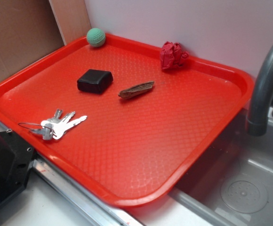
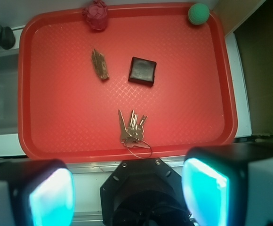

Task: Grab the silver keys.

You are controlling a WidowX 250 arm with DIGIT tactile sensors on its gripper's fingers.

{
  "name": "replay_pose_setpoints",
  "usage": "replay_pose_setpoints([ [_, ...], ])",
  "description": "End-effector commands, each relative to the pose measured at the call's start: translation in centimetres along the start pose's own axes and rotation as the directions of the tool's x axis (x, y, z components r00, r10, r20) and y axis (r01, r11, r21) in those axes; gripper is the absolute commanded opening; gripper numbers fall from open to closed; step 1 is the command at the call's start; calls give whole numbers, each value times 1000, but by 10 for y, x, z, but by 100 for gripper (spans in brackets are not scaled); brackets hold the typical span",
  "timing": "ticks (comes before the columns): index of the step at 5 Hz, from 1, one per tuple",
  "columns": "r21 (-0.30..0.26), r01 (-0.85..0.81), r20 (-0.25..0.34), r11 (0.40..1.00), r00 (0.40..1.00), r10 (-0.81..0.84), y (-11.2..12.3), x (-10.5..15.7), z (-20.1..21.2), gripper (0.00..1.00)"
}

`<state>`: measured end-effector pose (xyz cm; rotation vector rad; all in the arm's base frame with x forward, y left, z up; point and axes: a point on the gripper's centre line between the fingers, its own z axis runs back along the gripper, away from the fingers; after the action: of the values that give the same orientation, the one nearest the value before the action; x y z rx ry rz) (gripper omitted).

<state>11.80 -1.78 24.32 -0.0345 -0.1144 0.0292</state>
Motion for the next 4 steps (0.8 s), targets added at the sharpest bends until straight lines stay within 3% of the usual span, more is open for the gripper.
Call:
replay_pose_setpoints([
  [1,0,0,0,1000,1000,0,0,0,0,100],
  [2,-37,150,48,988,988,-148,3,-8,-24,100],
  [4,-156,300,-47,941,949,-311,-1,-11,-79,100],
])
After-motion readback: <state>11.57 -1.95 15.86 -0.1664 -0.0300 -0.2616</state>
